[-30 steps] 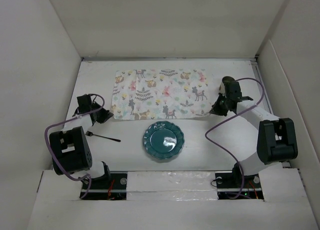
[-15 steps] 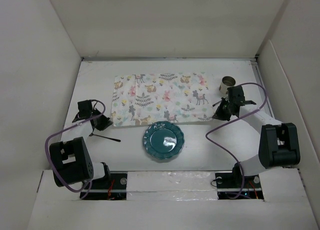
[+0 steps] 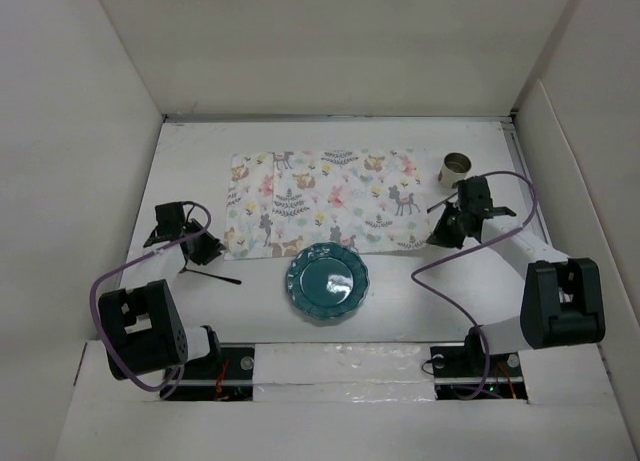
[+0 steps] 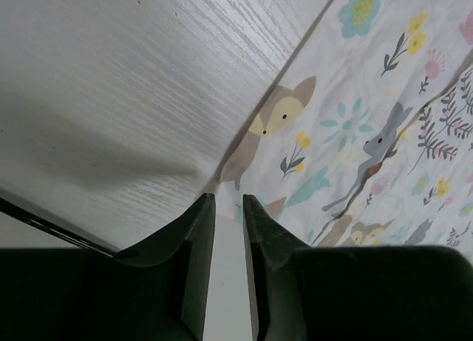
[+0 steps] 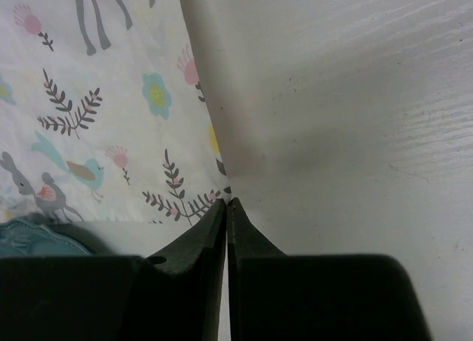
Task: Set the dinner table for one person
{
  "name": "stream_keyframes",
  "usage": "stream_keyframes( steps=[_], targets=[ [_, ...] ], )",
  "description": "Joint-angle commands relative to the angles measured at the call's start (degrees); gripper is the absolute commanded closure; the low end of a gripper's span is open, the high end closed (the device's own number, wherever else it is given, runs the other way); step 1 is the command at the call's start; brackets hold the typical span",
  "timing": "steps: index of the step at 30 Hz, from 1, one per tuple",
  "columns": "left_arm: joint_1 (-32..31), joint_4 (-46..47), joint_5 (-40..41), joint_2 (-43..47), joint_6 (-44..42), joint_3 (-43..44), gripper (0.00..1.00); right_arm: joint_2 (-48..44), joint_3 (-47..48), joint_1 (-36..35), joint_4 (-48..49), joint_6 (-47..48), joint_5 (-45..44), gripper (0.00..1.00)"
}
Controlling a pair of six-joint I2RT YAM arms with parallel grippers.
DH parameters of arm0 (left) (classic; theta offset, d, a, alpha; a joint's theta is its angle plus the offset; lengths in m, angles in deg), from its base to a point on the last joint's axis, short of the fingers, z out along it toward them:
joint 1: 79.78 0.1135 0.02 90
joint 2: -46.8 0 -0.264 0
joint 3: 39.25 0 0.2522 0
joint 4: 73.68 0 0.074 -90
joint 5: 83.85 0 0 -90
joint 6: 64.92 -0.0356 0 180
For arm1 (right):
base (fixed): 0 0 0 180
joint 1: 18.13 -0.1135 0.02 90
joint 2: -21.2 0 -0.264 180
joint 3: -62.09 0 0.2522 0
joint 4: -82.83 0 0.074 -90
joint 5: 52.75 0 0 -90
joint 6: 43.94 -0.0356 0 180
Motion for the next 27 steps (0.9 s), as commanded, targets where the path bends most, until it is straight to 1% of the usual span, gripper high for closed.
stream_keyframes(
  steps=[1,2,3,4,5,6,7,9,10,11,12,13,14,15,17,18,19,20,21,22,23,24,25,26,27],
  targets=[
    [0.0,-1.9,0.3,2.5,-1.3,2.2,0.80,-2.0,-0.2,0.4,-1.4,0.3,-1.4,0.89],
    [0.0,-2.1,0.4,2.6,-1.5,2.5,0.76,-2.1,0.1,0.4,-1.7,0.4,-1.5,0.84],
    [0.0,-2.6,0.5,2.9,-1.8,2.8,0.73,-2.2,1.1,0.4,-2.8,0.5,-1.3,0.72],
    [0.0,-2.9,0.7,3.0,-2.1,4.2,0.70,-2.4,1.6,0.4,-3.5,0.6,-1.3,0.67],
    [0.0,-3.1,0.7,4.1,-2.1,5.0,0.69,-3.6,2.2,-0.2,-4.2,0.6,-1.5,0.61],
    [0.0,-3.7,0.4,4.6,-2.4,6.1,0.69,-4.8,2.8,-0.2,-5.3,0.5,-2.5,0.51],
    [0.0,-4.4,0.2,5.1,-2.5,9.2,0.69,-5.9,4.1,-0.9,-6.0,0.5,-3.5,0.46],
    [-2.7,-6.6,1.3,5.6,-2.8,13.1,0.70,-9.5,6.1,-1.7,-8.0,0.1,-5.8,0.41],
    [-4.0,-7.0,1.6,5.8,-3.1,16.7,0.72,-11.1,7.4,-2.5,-8.0,0.3,-5.9,0.41],
    [-6.5,-7.2,1.6,6.4,-3.1,18.0,0.74,-12.6,7.7,-3.1,-6.9,1.1,-5.2,0.43],
    [-7.8,-6.4,1.3,6.7,-3.2,19.4,0.83,-15.3,7.7,-4.7,-5.5,1.7,-1.9,0.65],
    [-9.2,-5.6,1.0,7.3,-3.3,21.4,0.87,-16.3,7.5,-5.7,-4.8,2.6,-0.4,0.85],
    [-11.9,-4.9,0.7,8.4,-3.4,22.5,0.94,-17.1,7.0,-6.8,-3.6,2.8,1.0,1.00],
    [-13.3,-3.7,0.6,8.6,-3.3,23.4,1.00,-18.1,6.2,-9.5,-2.4,3.1,4.7,1.00],
    [-15.9,-3.2,0.2,8.4,-3.3,26.4,1.00,-18.5,2.5,-12.0,1.3,2.6,8.6,1.00],
    [-18.2,-3.0,-0.2,8.1,-3.3,27.3,1.00,-19.0,0.7,-13.4,3.2,1.5,11.3,1.00],
    [-19.2,-3.0,-0.4,7.8,-3.1,28.7,1.00,-19.5,-1.2,-16.1,5.4,-0.9,12.8,1.00],
    [-20.2,-2.9,-0.5,7.8,-3.1,29.3,1.00,-19.6,-3.3,-17.5,10.7,-2.5,14.3,1.00],
    [-21.5,-2.0,-0.3,7.9,-3.3,29.5,1.00,-19.6,-7.2,-18.7,13.0,-3.7,17.1,0.94],
    [-24.3,-1.9,0.6,8.1,-3.5,30.5,1.00,-18.9,-8.6,-20.0,14.5,-5.5,17.3,0.81],
    [-25.9,-2.0,2.2,8.3,-3.8,31.3,1.00,-18.4,-9.9,-22.5,16.9,-6.6,17.2,0.67],
    [-27.3,-2.3,2.8,8.4,-4.2,32.2,1.00,-17.9,-12.2,-23.4,17.8,-7.5,16.7,0.47],
    [-29.4,-2.5,3.2,8.5,-4.9,33.6,1.00,-17.3,-13.1,-24.4,18.7,-8.6,16.9,0.42],
    [-30.1,-2.3,3.4,9.1,-5.3,34.1,0.99,-15.7,-14.0,-26.0,21.7,-9.2,17.4,0.40],
    [-30.1,-1.6,2.9,9.5,-5.7,34.6,0.91,-14.6,-14.9,-26.5,22.6,-9.8,17.8,0.37]
  ],
)
